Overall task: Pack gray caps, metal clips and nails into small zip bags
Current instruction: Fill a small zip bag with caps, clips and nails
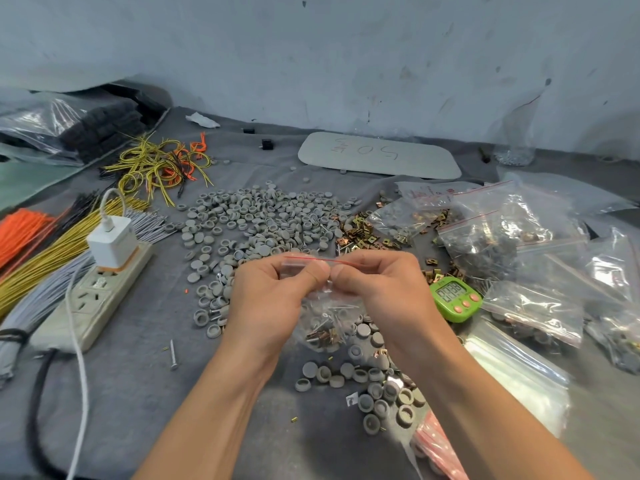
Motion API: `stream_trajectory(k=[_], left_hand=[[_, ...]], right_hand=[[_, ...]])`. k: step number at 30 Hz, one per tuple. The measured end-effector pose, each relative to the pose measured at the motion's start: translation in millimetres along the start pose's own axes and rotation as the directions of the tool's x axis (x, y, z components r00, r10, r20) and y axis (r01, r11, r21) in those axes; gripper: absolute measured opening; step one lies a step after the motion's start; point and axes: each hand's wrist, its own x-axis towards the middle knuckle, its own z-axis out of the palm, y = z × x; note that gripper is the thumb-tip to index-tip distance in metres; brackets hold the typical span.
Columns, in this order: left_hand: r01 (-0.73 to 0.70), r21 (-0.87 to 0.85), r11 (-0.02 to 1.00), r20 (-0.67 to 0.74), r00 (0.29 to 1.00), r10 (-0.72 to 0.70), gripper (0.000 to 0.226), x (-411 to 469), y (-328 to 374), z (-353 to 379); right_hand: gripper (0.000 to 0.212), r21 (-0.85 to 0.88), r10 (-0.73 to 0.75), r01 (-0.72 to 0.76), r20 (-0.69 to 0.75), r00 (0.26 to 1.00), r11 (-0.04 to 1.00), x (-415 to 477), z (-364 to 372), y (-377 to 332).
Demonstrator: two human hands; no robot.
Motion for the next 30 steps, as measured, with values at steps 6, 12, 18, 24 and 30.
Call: stream_trajectory(k=[6,12,18,24,30], left_hand=[[0.064,-0.037,0.997,-0.020,0.998,-0.065,0.016,-1.7,4.5,0.1],[0.022,0.005,1.000,-0.013,1.000,-0.022,0.051,0.7,-0.2,-5.4],[0.001,-0.016,1.000,-0.050,0.999,-0.002,0.049,2.6,-1.2,-0.8],[0.229,-0.440,0.868,0.067,0.973,-0.223,0.038,2.5,7.5,-0.9],[0.217,-0.427,0.878,0.092,0.976,-0.197,0.038,1.9,15.5,5.6]], right_hand=[[0.009,0.003,0.045,-0.044,-0.006,0.999,0.999,-0.2,-8.7,-3.3],[0.019,0.130,0.078,-0.070,-0.058,0.995,0.989,-1.7,-16.5,-1.0],[0.027,0.147,0.085,-0.081,-0.020,0.996,0.986,-3.3,-19.5,-3.2],[0.024,-0.070,0.034,-0.024,0.157,0.987,0.997,-10.9,-17.2,7.7],[0.010,-0.252,0.126,-0.069,0.218,0.968,0.965,-20.0,-19.2,20.7]])
